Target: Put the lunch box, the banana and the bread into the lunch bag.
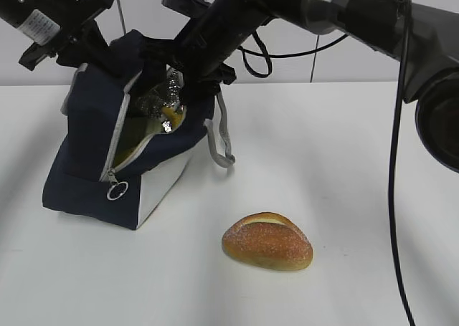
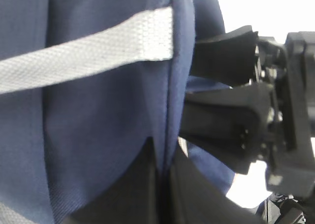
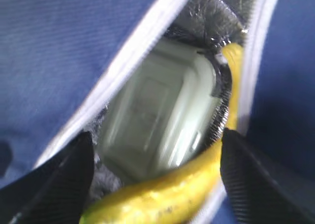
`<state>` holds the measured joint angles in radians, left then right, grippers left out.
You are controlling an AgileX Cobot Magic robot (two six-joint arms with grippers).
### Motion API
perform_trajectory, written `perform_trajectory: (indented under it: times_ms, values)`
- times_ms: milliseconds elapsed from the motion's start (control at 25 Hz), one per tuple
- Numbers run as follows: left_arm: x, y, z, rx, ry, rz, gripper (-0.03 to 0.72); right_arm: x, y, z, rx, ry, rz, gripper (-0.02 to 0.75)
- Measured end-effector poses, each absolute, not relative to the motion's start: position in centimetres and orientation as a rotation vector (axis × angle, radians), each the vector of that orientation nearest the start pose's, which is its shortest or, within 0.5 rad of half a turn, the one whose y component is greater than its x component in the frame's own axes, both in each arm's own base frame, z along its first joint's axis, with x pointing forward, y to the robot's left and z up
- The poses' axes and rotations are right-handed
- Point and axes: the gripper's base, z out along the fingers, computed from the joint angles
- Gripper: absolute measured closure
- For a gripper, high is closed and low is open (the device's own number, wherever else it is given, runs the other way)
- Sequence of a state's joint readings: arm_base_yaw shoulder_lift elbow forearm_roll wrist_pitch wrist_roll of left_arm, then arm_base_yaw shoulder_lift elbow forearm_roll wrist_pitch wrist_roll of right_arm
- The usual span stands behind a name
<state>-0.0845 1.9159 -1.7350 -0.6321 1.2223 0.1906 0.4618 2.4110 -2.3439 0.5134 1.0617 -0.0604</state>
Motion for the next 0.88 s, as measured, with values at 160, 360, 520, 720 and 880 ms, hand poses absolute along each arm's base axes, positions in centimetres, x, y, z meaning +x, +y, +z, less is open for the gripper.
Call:
perform_trajectory:
  times_ms: [160,360,520,720,880]
  values:
    - [40.2,-8.5,30.2,0.179,2.730,-0.858,0.691,45.5,26.3,26.3,-0.617,2.587,0.701,0.162]
    - [40.2,-8.5,30.2,0.179,2.731,-0.857,0.691,45.7,25.4,28.5,-0.642,2.535,0.554,0.166]
    - [40.2,-8.5,30.2,0.180,2.730,-0.857,0.691,45.2,25.1,29.6,-0.635,2.530,0.555,0.167]
    - [40.2,-8.5,30.2,0.182,2.730,-0.856,0.691,43.1,24.0,32.2,-0.633,2.543,0.543,0.169]
    - [40.2,-8.5,30.2,0.183,2.730,-0.856,0.691,40.3,22.1,32.8,-0.667,2.612,0.446,0.169]
